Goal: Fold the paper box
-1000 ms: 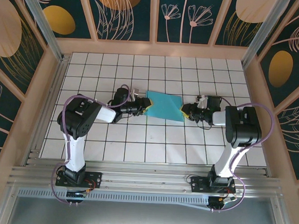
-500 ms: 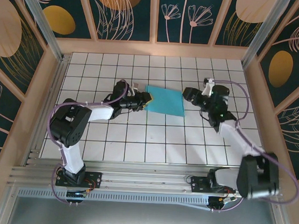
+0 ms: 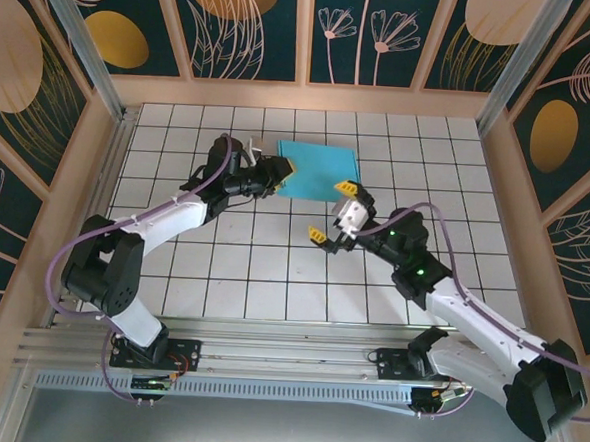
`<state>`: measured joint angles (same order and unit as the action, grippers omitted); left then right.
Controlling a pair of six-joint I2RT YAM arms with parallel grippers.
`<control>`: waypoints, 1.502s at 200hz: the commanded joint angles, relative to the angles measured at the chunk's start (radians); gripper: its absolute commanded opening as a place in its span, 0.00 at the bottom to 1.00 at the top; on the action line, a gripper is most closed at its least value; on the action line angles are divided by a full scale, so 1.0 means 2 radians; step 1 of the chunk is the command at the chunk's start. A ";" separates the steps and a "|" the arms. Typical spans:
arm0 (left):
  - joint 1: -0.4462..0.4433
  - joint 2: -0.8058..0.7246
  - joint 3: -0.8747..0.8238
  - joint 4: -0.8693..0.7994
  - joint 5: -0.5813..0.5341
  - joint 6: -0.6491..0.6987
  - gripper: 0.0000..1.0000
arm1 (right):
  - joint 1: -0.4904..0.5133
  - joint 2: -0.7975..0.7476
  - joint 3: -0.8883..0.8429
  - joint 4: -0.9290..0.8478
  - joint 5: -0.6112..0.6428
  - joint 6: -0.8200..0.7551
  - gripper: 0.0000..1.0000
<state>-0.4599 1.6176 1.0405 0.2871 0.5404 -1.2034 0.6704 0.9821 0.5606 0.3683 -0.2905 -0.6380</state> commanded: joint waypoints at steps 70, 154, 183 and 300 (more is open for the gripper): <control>0.003 -0.017 -0.008 0.013 0.022 -0.063 0.28 | 0.033 0.191 0.019 0.179 0.256 -0.276 0.97; 0.003 -0.023 -0.031 0.073 0.035 -0.136 0.28 | 0.026 0.329 0.051 0.408 0.344 -0.379 0.82; 0.003 -0.023 -0.031 0.070 0.037 -0.144 0.28 | 0.025 0.343 0.064 0.422 0.341 -0.377 0.68; 0.003 -0.026 -0.056 0.125 0.045 -0.204 0.35 | 0.024 0.341 0.057 0.439 0.323 -0.374 0.33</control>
<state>-0.4385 1.6009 0.9417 0.5186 0.5686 -1.4788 0.7254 1.6695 0.6529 1.1782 0.3534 -1.4021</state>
